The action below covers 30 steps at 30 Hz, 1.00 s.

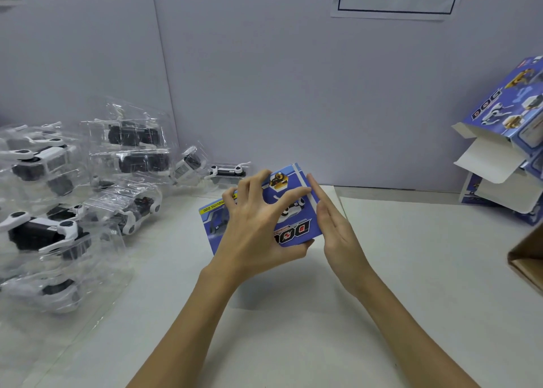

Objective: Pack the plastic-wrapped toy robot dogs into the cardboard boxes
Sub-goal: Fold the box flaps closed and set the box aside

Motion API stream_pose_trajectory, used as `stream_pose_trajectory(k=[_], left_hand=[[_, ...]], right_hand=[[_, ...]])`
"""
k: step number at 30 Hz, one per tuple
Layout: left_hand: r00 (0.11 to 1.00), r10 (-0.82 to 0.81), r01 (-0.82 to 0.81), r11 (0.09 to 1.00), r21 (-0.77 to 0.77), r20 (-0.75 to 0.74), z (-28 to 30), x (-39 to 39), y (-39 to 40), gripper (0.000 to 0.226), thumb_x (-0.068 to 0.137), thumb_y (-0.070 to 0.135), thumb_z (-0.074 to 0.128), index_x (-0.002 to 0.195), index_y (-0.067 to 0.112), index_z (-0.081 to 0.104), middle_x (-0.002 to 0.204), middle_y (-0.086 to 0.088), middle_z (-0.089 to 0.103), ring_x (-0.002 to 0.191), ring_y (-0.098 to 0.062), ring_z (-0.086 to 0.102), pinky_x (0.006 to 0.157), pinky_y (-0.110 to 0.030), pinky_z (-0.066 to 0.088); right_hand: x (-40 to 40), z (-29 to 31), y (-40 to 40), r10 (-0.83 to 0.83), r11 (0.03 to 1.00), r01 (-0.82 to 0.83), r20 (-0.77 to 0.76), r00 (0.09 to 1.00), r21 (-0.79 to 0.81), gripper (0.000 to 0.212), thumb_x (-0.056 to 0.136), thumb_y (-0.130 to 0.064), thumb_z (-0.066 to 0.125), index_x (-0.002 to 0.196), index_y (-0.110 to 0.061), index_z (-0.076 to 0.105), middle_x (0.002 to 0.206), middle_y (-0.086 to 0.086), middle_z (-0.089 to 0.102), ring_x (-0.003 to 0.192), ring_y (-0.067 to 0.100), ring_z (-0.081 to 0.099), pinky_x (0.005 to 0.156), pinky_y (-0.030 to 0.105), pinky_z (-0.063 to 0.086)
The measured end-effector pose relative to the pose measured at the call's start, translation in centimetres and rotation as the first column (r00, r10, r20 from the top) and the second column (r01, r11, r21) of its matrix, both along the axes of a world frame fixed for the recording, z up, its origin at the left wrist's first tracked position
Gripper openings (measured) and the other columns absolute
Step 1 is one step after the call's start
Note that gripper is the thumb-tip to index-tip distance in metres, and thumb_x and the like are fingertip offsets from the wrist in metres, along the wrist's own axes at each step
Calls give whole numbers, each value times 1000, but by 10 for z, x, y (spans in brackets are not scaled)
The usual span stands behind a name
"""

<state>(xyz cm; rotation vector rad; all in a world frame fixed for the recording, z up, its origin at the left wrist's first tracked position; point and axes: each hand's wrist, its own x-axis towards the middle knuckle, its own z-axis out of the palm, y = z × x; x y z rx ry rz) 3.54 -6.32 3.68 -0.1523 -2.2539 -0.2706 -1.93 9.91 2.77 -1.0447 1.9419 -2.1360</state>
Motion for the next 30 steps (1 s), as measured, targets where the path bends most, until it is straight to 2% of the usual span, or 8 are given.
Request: stream_pose_trajectory(k=[3, 5, 8, 10, 16, 20, 26, 30], left_hand=[[999, -8, 7, 1000, 14, 37, 3, 2, 2, 72, 69, 71, 74, 135, 47, 59, 150, -12, 42, 140, -32, 38, 105, -55, 31], [996, -6, 4, 1000, 18, 84, 6, 4, 3, 67, 70, 70, 72, 131, 52, 54, 152, -10, 39, 144, -31, 32, 107, -58, 29], [986, -52, 40, 996, 79, 157, 11, 8, 5, 63, 70, 66, 71, 127, 55, 48, 158, -5, 29, 149, -25, 18, 115, -67, 19], [979, -76, 56, 993, 108, 189, 14, 11, 6, 61, 67, 62, 74, 123, 54, 49, 158, -1, 25, 149, -25, 17, 116, -71, 12], [971, -105, 79, 989, 129, 215, 17, 15, 0, 59, 61, 54, 76, 116, 48, 54, 150, 2, 24, 144, -24, 20, 120, -62, 5], [964, -141, 104, 980, 168, 224, 20, 15, -1, 62, 60, 51, 76, 115, 49, 48, 148, 3, 24, 141, -15, 18, 121, -57, 2], [959, -169, 124, 972, 198, 228, 19, 16, -2, 64, 60, 50, 76, 117, 49, 45, 149, 3, 24, 141, -10, 16, 122, -57, 1], [959, -171, 131, 974, 185, 224, 18, 15, -1, 64, 59, 50, 76, 116, 50, 48, 147, 4, 25, 140, -14, 18, 121, -59, 3]], right_hand=[[2, 1, -2, -14, 1000, 14, 0, 1000, 9, 56, 98, -48, 38, 154, -43, 39, 144, -14, 58, 128, 8, 62, 83, 25, 61], [1, 3, 0, -3, 999, 3, 10, 1000, 39, 57, 99, -49, 36, 156, -42, 37, 149, -12, 54, 131, 9, 60, 87, 27, 61], [-7, 3, 8, 121, 992, -124, 76, 990, 34, 52, 107, -43, 33, 159, -41, 33, 156, -10, 49, 138, 14, 54, 104, 35, 55], [-12, 2, 14, 209, 977, -213, 141, 968, 16, 50, 111, -37, 37, 161, -39, 32, 159, -8, 47, 143, 19, 50, 109, 34, 50], [-17, -1, 17, 190, 974, -194, 52, 980, 113, 48, 110, -34, 50, 156, -45, 40, 151, -7, 57, 137, 24, 58, 103, 37, 56], [-14, 0, 15, 135, 986, -134, -2, 991, 103, 49, 109, -32, 53, 156, -38, 44, 145, -6, 63, 131, 22, 63, 94, 31, 59], [-4, -1, 8, 57, 997, -56, -36, 998, 46, 49, 105, -27, 51, 153, -30, 47, 138, -10, 67, 125, 17, 66, 87, 25, 60], [-2, -2, 5, 16, 1000, -16, -16, 1000, 3, 53, 103, -29, 53, 155, -26, 46, 138, -6, 67, 125, 18, 66, 86, 25, 60]])
